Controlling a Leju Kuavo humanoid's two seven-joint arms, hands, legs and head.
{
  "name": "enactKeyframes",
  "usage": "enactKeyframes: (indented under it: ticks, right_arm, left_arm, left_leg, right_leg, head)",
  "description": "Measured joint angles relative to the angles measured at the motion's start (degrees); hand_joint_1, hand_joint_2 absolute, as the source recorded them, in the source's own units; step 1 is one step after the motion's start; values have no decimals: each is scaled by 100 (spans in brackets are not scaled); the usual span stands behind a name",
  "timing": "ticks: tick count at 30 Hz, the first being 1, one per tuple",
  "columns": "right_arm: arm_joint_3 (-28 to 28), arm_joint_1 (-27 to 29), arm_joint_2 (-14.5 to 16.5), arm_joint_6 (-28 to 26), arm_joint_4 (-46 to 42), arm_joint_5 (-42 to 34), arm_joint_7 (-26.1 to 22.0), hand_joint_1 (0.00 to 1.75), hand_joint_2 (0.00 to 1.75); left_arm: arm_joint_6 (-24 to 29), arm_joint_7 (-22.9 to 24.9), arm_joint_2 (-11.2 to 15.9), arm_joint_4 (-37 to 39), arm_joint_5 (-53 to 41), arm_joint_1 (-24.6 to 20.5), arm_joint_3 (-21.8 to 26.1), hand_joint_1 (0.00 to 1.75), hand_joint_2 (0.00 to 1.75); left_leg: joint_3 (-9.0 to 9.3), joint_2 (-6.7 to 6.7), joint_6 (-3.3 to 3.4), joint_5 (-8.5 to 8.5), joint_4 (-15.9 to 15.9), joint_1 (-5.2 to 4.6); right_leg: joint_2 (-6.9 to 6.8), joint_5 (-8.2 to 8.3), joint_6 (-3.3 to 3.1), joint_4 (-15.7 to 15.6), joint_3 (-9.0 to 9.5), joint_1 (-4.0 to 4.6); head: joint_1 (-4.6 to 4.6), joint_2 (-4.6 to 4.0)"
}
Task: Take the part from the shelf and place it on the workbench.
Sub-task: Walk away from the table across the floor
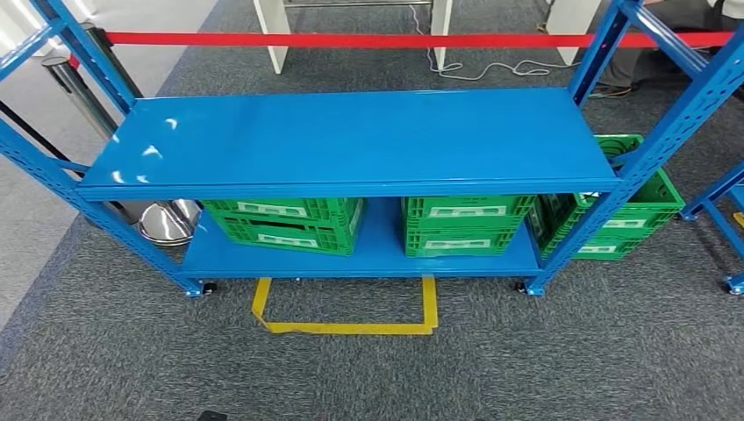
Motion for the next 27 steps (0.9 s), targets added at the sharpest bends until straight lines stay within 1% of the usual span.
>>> enactKeyframes:
  ticks: [1,2,3,4,5,6,8,9,10,11,12,13,14,15,16,17,18,19,20,21,22,24,25,26,27]
  right_arm:
    - [0,1,-1,-2,0,1,0,0,0]
    - [0,1,0,-3,0,3,0,0,0]
    - [0,2,1,-3,1,6,1,0,0]
    - [0,0,1,-4,1,10,3,0,0]
    - [0,-2,2,-5,1,16,8,0,0]
    - [0,-6,2,-6,1,21,16,0,0]
    - [0,-14,2,-5,-1,26,30,0,0]
    - [0,-16,2,-3,-1,22,33,0,0]
    - [0,-16,2,0,-1,18,34,0,0]
    - [0,-18,2,2,-1,15,38,0,0]
    - [0,-15,2,3,0,18,44,0,0]
    - [0,-13,2,2,0,22,54,0,0]
    - [0,-8,2,1,0,27,66,0,0]
    - [0,0,2,0,0,32,76,0,0]
    - [0,6,2,-1,0,33,85,0,0]
    - [0,9,2,-1,0,34,92,0,0]
    - [0,7,2,-1,0,35,94,0,0]
    - [0,1,2,0,0,35,97,0,0]
    - [1,-7,2,1,0,35,100,0,0]
    - [1,-12,1,1,0,37,108,0,0]
    - [1,-13,1,1,0,39,125,0,0]
    - [0,-5,1,0,0,48,172,0,0]
    - [0,0,1,-1,0,52,192,0,0]
    - [1,0,2,-1,0,56,202,0,0]
    - [1,0,2,-1,0,60,206,0,0]
  left_arm:
    - [0,0,0,0,0,4,0,0,0]
    - [0,0,0,0,-1,5,0,0,0]
    - [0,0,1,0,-1,4,1,0,0]
    - [1,0,3,0,-1,0,2,0,0]
    - [0,0,4,0,-2,-6,2,0,0]
    - [0,0,5,0,-2,-9,3,0,0]
    - [-1,0,5,0,-3,-8,3,0,0]
    - [-1,0,5,0,-3,-1,4,0,0]
    - [-1,0,5,0,-3,0,4,0,0]
    - [-1,0,5,0,-3,-3,5,0,0]
    - [-2,0,4,0,-4,-8,5,0,0]
    - [-3,0,2,0,-4,-14,4,0,0]
    - [-4,0,-1,0,-5,-15,4,0,0]
    - [-4,0,-3,0,-5,-13,4,0,0]
    - [-6,0,-3,0,-5,-10,5,0,0]
    - [-8,0,-4,0,-5,-7,5,0,0]
    - [-9,0,-6,0,-5,-5,5,0,0]
    - [-12,0,-7,0,-7,-7,5,0,0]
    - [-13,0,-8,0,-9,-10,5,0,0]
    - [-13,0,-9,0,-10,-14,4,0,0]
    - [-14,0,-8,0,-11,-18,4,0,0]
    - [-14,0,-8,0,-14,-22,4,0,0]
    - [-14,0,-8,0,-16,-24,4,0,0]
    - [-14,0,-8,0,-18,-26,4,0,0]
    - [-14,0,-8,0,-19,-27,4,0,0]
  left_leg:
    - [-3,0,7,136,-68,3]
    - [93,0,23,363,-345,5]
    - [238,3,46,600,-728,3]
    - [383,6,69,760,-1087,-7]
    - [491,10,92,840,-1353,-17]
    - [542,11,110,843,-1490,-28]
    - [562,8,146,805,-1555,-37]
    - [577,5,172,813,-1586,-29]
    - [598,6,205,819,-1618,-19]
    - [619,7,237,822,-1647,-7]
    - [633,10,264,818,-1659,-4]
    - [637,12,286,806,-1660,-5]
    - [643,12,298,795,-1659,-7]
    - [655,12,304,781,-1658,-9]
    - [673,9,304,764,-1655,-8]
    - [701,5,297,743,-1652,-6]
    - [733,1,280,716,-1646,-4]
    - [756,-3,253,684,-1633,-14]
    - [768,-6,222,655,-1618,-24]
    - [772,-6,190,635,-1608,-35]
    - [774,-7,164,624,-1604,-45]
    - [790,-3,120,597,-1589,-37]
    - [773,0,92,546,-1514,-32]
    - [696,3,61,440,-1324,-26]
    - [558,6,32,294,-1023,-19]
  right_leg:
    - [4,-19,2,0,29,0]
    - [8,-41,9,0,65,0]
    - [10,-64,19,-2,82,0]
    - [12,-92,42,2,107,10]
    - [11,-111,70,4,116,18]
    - [9,-123,101,0,112,24]
    - [3,-129,167,-21,127,27]
    - [4,-153,196,-8,118,22]
    - [8,-220,220,84,73,20]
    - [13,-336,239,297,-37,18]
    - [17,-490,250,630,-219,14]
    - [18,-645,260,1026,-440,13]
    - [18,-743,270,1377,-653,11]
    - [17,-742,279,1571,-797,10]
    - [16,-625,285,1546,-835,7]
    - [14,-415,287,1311,-763,2]
    - [13,-172,284,930,-610,-4]
    - [14,-7,279,562,-444,-3]
    - [18,82,258,285,-302,-2]
    - [25,98,235,130,-217,2]
    - [32,65,208,93,-184,10]
    - [36,58,148,68,-154,-1]
    - [31,52,119,60,-134,-8]
    - [22,42,89,50,-108,-19]
    - [13,28,62,47,-83,-21]
  head:
    - [-2,0]
    - [0,0]
    - [-1,0]
    - [0,0]
    - [2,0]
    - [5,0]
    - [10,0]
    - [13,0]
    - [20,0]
    - [31,0]
    - [40,0]
    - [46,0]
    - [48,0]
    - [47,0]
    - [48,0]
    - [49,0]
    - [49,0]
    - [50,0]
    - [49,0]
    - [44,0]
    - [38,0]
    - [27,0]
    - [16,0]
    - [9,0]
    - [0,0]
